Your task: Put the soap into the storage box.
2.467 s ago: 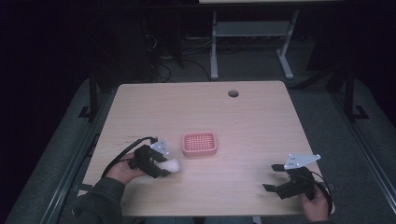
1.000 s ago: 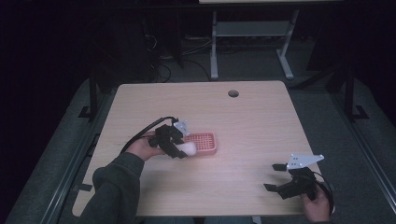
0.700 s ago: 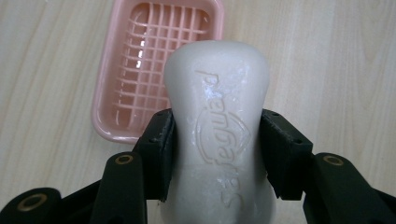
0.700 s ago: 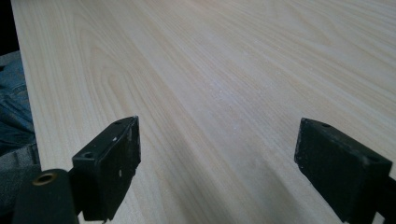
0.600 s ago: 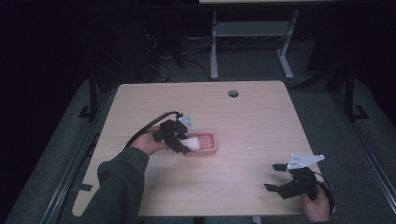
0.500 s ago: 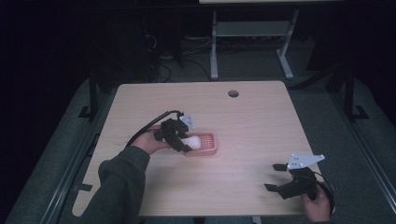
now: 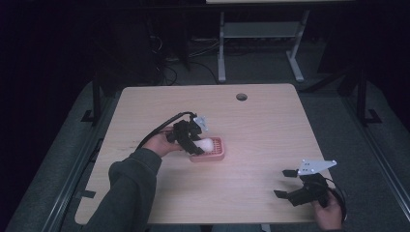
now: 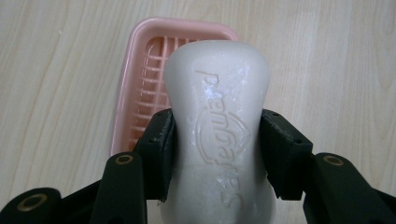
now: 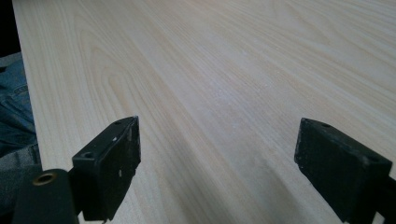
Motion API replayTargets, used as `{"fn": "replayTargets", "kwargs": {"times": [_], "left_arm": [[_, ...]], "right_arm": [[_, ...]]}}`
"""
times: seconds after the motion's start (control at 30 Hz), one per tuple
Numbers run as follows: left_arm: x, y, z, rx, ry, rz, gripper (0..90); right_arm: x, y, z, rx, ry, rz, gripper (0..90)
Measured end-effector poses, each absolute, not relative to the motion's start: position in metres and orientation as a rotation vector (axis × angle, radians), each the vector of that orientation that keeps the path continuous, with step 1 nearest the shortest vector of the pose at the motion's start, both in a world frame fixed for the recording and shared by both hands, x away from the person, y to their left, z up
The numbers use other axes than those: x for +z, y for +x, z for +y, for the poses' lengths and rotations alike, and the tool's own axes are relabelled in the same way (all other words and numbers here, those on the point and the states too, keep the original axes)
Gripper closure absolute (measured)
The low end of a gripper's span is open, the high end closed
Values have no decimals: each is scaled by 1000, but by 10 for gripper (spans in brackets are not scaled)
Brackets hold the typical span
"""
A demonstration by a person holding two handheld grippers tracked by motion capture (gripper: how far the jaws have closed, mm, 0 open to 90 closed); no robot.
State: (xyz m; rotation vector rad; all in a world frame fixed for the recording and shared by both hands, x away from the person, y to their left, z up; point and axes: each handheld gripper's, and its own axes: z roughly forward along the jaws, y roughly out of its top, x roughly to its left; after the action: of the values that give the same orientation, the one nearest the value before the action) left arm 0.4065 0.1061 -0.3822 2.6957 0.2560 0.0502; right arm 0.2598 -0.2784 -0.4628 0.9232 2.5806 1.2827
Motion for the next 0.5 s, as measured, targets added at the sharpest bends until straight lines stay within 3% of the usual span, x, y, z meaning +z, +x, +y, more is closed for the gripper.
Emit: {"fn": "replayTargets", "kwargs": {"times": [0.5], "left_arm": [[-391, 420, 90, 39, 2709, 253, 491]], "right_arm": [[-463, 260, -280, 1291, 929, 2574, 142]]}}
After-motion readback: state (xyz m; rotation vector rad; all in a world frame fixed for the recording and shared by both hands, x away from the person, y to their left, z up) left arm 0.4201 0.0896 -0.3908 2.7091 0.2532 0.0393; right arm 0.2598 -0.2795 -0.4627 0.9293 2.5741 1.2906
